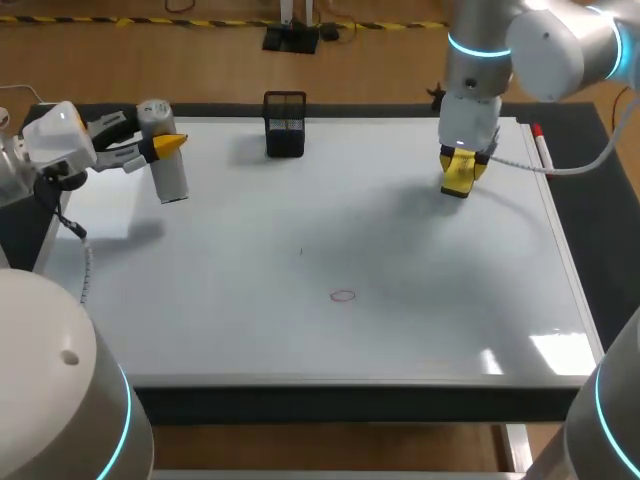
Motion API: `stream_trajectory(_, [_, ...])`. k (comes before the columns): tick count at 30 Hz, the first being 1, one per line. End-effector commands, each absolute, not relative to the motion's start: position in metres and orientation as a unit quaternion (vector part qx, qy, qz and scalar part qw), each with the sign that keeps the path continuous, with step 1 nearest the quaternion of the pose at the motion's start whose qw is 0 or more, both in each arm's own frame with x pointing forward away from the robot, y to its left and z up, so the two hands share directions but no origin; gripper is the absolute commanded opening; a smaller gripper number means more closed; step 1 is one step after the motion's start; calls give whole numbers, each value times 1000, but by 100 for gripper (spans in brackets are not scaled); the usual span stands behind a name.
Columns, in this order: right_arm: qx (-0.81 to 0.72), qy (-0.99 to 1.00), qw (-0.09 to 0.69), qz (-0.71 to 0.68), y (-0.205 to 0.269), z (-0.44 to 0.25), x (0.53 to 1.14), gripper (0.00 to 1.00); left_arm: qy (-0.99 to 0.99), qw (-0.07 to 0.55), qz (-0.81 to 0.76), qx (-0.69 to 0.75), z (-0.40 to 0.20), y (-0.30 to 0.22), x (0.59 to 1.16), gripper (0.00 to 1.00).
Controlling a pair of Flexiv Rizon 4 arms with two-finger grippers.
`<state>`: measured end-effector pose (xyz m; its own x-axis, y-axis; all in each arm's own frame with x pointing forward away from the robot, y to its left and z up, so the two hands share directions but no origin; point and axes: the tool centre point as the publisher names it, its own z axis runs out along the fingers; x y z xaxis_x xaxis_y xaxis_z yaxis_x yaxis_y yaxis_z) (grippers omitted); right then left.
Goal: Pick up the inspection probe, press it on each red-marked spot on the whiteboard one by one, put down the probe, pick up the eraser, and wipe off all the red marks.
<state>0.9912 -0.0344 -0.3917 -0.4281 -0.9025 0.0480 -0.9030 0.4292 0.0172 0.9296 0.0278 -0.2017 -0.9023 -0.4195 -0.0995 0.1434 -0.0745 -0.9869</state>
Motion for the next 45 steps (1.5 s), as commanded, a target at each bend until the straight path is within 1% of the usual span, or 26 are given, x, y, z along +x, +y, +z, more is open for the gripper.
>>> stream_trajectory(1, [535,-845,26,6,-35,-391,992,0,652,195,-725,-106,-201,28,929,0])
stream_trajectory(12, [535,-845,26,6,-35,-391,992,0,652,195,-725,-106,-201,28,929,0])
stream_trajectory(33, [535,-845,26,6,-35,-391,992,0,647,170,-743,-33,-194,-80,827,0])
stream_trajectory(45, [535,-845,26,6,-35,-391,992,0,645,128,-753,-22,-205,-153,779,0])
